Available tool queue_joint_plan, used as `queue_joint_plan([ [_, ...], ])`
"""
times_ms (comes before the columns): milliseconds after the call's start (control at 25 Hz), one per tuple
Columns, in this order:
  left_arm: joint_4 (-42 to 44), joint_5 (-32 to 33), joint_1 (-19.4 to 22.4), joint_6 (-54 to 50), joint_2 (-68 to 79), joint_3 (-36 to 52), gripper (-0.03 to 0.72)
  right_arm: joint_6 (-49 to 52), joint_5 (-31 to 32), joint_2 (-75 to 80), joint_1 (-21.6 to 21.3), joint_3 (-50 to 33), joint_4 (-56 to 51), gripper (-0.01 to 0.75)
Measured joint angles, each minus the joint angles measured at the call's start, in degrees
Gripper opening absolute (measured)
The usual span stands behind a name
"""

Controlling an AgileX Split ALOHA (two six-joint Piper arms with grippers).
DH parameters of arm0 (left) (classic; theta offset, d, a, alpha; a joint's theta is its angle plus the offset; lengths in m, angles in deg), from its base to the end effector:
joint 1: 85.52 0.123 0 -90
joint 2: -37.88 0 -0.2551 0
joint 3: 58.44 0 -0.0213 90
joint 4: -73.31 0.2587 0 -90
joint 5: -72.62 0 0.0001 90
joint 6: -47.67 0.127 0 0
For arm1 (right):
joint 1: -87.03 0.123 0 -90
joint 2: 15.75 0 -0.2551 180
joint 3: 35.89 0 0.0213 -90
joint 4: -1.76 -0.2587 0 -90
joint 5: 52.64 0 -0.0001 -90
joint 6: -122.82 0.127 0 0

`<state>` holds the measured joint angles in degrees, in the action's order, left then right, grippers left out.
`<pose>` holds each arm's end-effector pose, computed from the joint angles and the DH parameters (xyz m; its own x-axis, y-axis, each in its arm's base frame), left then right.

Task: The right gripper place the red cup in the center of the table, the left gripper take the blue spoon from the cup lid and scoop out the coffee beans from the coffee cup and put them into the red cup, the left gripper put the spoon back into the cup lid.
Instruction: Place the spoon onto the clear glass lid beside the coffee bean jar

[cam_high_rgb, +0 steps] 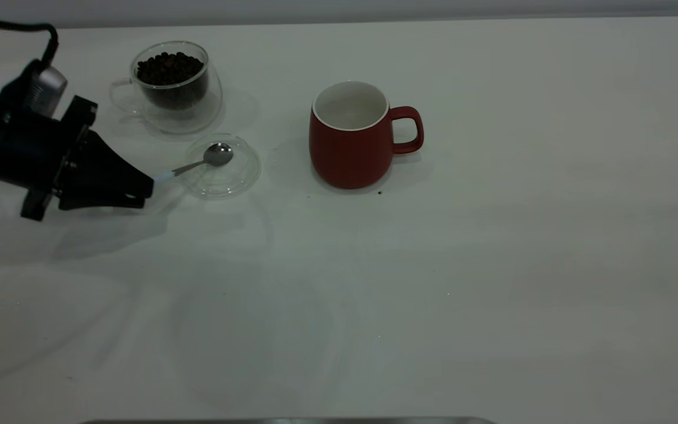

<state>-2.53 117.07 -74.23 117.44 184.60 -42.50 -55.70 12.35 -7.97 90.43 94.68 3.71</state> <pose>0.3277 -0.0226 -0.0706 -0.9770 -0.2051 -0.0580 -0.1121 0.7262 -0.6783 0.0607 -0.0003 0.2478 -0.5321 -0.0202 -0.8464 -0.0271 0.9996 -0.0067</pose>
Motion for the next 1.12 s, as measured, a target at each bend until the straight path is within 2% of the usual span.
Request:
queue_joint_plan([
  [320,-2.4,3.01,0.0,1.85,3.33,-0.06,0.126,0.0,0.0,0.0,0.0,0.0,0.0,0.573],
  [880,-2.68,3.38,0.0,2.42,3.6,-0.06,0.126,0.0,0.0,0.0,0.0,0.0,0.0,0.573],
  [1000,-2.44,3.57,0.0,2.14,3.72,-0.06,0.158,0.0,0.0,0.0,0.0,0.0,0.0,0.573],
  [1120,-2.22,4.02,0.0,1.88,3.76,-0.06,0.256,0.0,0.0,0.0,0.0,0.0,0.0,0.573],
])
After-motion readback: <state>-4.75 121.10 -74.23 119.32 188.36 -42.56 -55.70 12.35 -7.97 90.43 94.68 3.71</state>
